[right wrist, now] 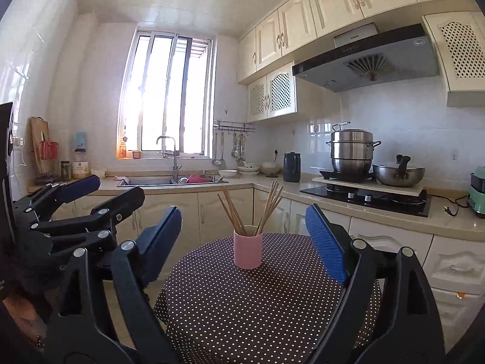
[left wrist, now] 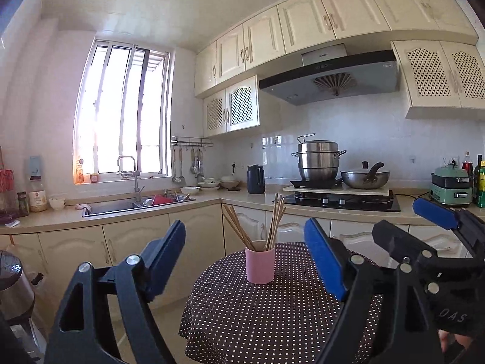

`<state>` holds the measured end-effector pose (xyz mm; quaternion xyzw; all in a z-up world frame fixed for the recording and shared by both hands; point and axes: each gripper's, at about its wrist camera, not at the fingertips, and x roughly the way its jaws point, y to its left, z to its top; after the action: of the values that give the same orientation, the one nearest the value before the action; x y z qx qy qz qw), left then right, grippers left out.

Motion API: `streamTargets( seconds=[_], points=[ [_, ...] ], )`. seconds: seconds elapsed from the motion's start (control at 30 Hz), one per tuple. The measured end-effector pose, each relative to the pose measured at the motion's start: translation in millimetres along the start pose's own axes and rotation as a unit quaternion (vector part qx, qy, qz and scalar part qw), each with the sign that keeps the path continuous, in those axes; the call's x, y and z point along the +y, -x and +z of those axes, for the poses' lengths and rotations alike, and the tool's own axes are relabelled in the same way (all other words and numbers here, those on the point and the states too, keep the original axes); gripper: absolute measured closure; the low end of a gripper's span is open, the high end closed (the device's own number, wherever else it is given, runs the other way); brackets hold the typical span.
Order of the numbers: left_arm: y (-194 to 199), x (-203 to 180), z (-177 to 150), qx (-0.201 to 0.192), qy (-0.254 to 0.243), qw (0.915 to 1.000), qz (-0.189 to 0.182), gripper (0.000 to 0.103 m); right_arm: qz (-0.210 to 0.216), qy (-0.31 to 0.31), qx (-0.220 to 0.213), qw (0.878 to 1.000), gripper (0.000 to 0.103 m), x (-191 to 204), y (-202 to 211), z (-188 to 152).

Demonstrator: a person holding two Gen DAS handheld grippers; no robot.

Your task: Organize utensils

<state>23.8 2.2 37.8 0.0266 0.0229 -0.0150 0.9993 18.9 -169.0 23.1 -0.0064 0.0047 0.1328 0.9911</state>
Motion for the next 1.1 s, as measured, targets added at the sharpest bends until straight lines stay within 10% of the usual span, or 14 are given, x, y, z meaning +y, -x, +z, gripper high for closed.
streamTargets(
  seconds=[1.1],
  points=[
    [42.1, -4.7, 9.2, -0.049, 0.003, 0.9988, 0.001, 0.024, -0.008, 0.013, -0.023, 1.0, 0.018, 6.2, 33.3, 1.9]
  ],
)
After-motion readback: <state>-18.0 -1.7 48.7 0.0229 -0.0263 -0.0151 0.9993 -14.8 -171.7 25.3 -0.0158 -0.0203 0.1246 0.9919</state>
